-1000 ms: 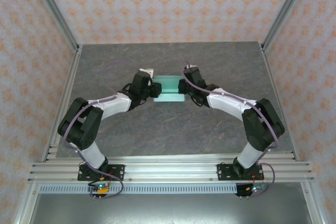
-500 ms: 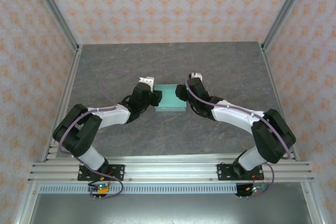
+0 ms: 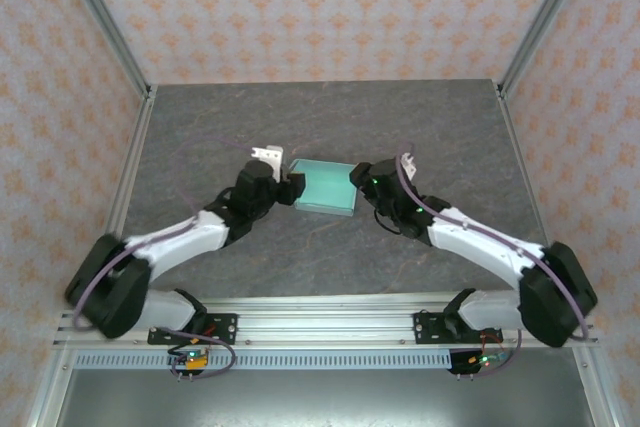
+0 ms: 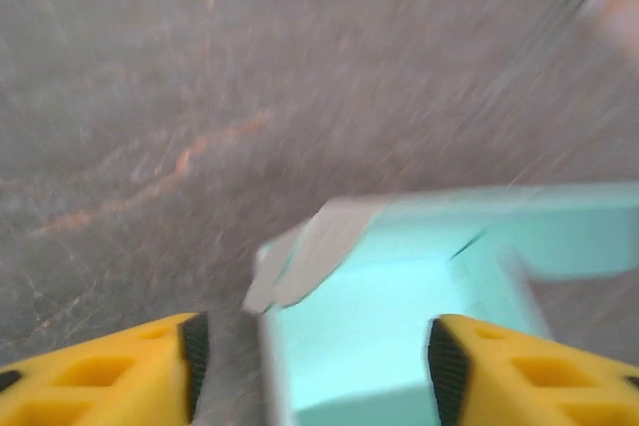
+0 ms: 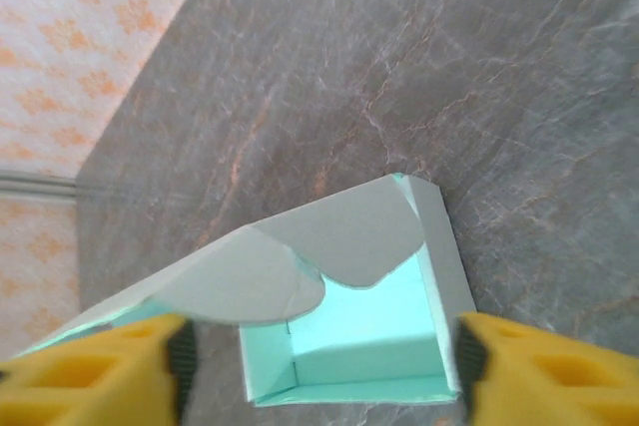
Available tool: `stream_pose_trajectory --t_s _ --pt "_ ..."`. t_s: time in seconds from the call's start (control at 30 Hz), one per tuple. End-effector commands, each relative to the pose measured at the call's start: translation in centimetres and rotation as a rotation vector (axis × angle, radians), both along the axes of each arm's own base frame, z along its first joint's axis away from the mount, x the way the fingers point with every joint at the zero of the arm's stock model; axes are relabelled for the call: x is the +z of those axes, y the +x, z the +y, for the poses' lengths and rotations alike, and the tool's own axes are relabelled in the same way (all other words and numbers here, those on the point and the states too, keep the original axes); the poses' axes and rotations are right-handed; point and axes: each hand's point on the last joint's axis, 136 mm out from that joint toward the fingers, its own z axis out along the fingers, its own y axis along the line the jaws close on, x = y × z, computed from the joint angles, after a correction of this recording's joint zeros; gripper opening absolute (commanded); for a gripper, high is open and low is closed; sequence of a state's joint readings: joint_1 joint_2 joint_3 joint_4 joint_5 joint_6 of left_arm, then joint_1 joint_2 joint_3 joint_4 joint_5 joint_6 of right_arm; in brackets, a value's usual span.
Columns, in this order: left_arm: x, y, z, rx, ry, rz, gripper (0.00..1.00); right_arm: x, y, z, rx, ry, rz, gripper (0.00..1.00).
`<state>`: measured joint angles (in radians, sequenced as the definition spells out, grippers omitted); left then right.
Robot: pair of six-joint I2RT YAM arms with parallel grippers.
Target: Fold the paper box
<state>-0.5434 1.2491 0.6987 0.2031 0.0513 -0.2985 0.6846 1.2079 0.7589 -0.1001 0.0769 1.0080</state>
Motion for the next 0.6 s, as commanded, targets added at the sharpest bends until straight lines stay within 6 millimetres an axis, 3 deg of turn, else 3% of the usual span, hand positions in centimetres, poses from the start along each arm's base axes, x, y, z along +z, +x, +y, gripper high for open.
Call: stream_pose_trajectory --t_s 0.0,0.03,0.07,0.13,0.27,0.43,0.57 --pt "7.0 -1.4 1.4 0.032 -0.047 -0.025 0.84 0.6 -1.8 -4.0 -0.168 0.012 0.061 0.85" --pt "7.7 -1.3 2.1 0.068 -0.067 0.0 0.96 0.6 -1.6 -4.1 -0.153 0.043 0.075 0.89" --pt "8.2 -0.8 3.1 0.123 -0.094 0.037 1.0 0.5 -1.1 -3.9 -0.132 0.091 0.096 0.9" --pt "8.1 0.9 4.5 0.204 -0.22 0.165 1.0 -0.6 0.2 -3.9 -0.136 0.229 0.195 0.93" --pt "6.6 4.2 4.7 0.265 -0.432 0.321 1.0 -1.9 3.4 -1.7 -0.051 0.423 0.337 0.96" --pt "4.1 6.7 2.3 0.241 -0.533 0.471 1.0 -2.2 5.9 0.9 0.047 0.435 0.454 0.94" --pt "1.6 7.1 1.1 0.243 -0.552 0.493 0.92 -2.9 6.1 2.0 0.056 0.481 0.508 0.86"
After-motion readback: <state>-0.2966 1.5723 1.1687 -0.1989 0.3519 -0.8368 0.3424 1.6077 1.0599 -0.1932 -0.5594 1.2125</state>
